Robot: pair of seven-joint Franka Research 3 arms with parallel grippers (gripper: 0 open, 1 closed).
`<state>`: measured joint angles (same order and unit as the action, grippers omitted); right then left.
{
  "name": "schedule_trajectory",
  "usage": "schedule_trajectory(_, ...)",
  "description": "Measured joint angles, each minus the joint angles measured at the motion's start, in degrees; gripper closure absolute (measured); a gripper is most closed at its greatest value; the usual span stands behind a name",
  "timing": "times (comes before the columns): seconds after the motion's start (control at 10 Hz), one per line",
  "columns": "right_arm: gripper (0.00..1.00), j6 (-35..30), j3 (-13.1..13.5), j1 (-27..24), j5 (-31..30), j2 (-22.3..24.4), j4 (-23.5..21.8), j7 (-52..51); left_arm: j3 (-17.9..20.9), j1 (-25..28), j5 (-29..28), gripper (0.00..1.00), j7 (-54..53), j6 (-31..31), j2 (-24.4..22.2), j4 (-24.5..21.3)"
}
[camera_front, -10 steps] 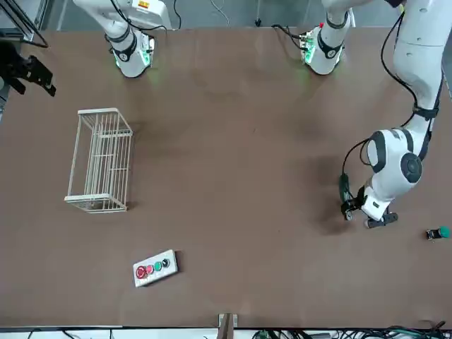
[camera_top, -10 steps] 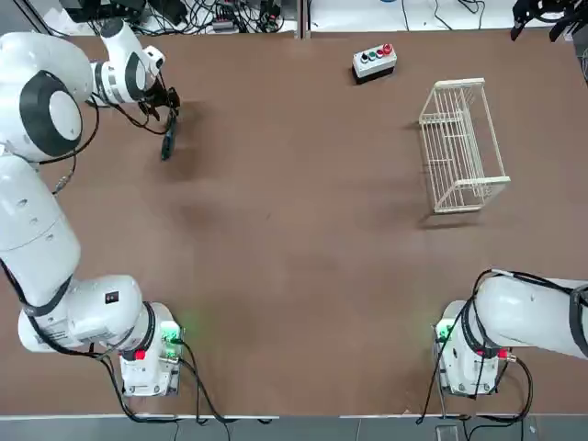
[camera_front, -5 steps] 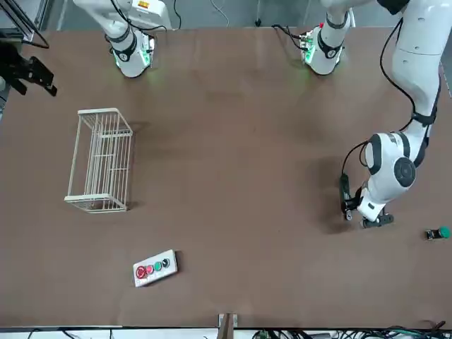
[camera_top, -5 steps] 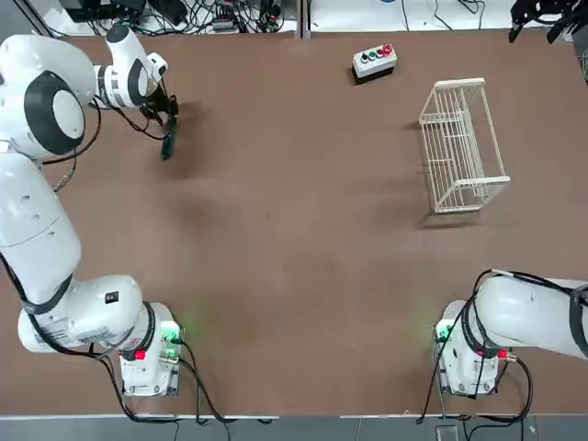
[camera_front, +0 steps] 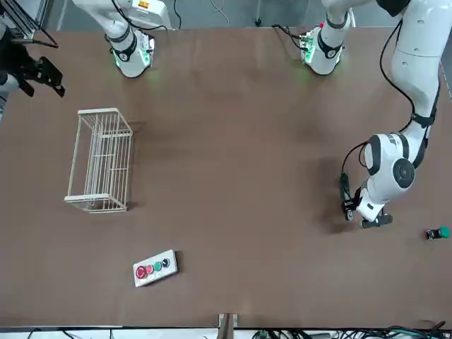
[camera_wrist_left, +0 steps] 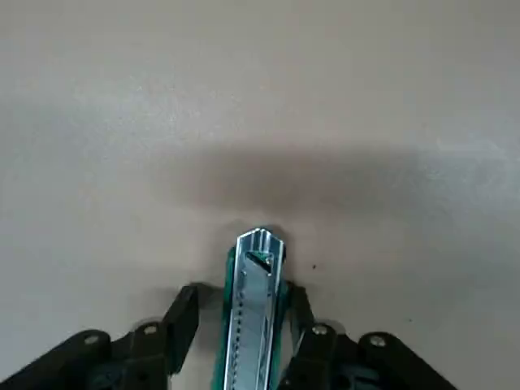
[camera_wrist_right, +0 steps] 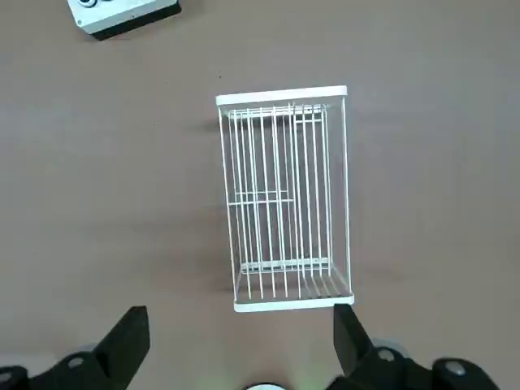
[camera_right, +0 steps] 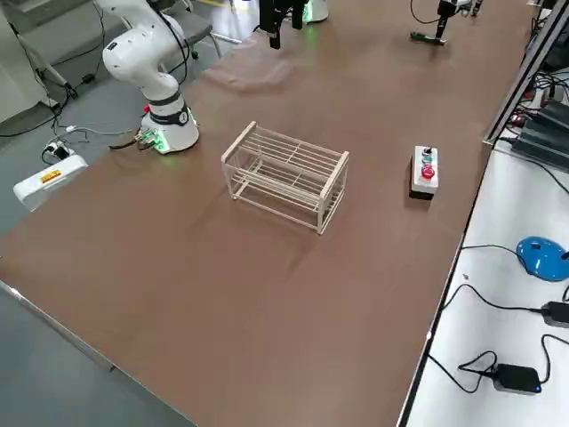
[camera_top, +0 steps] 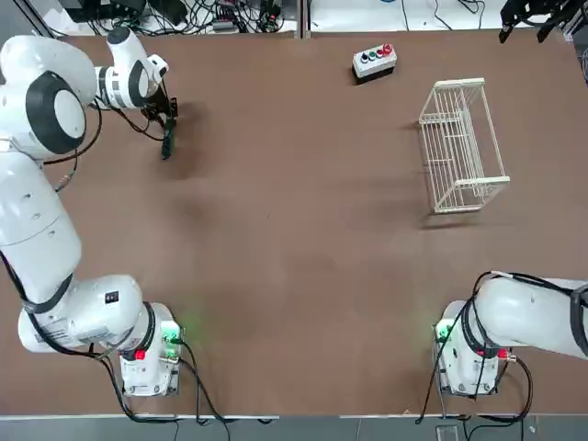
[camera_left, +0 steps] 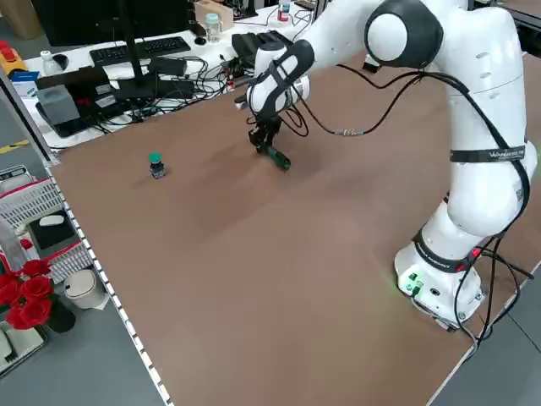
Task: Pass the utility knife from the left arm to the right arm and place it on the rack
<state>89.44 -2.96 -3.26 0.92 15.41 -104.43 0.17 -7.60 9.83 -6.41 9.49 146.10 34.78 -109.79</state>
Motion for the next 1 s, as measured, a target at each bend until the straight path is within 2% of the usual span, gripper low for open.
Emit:
schedule_trajectory(0.2, 0.00, 0.2, -0.7, 0.0, 0.0, 0.0, 0.0, 0.0, 0.0, 0.1, 0.0, 0.53, 0.0, 0.0, 0.2, 0.3)
schedule_trajectory(0.4, 0.00, 0.4, -0.7, 0.0, 0.0, 0.0, 0.0, 0.0, 0.0, 0.3, -0.1, 0.65, 0.0, 0.0, 0.2, 0.7)
schedule_trajectory(0.8, 0.00, 0.5, -0.7, 0.0, 0.0, 0.0, 0.0, 0.0, -0.4, 0.2, -0.2, 0.65, 6.4, -0.6, 0.0, 2.3)
schedule_trajectory(1.0, 0.00, 0.5, -0.7, 0.0, 0.0, 0.0, 0.0, 0.0, -1.3, 0.0, -0.2, 0.65, 11.5, -7.2, -0.5, 5.4)
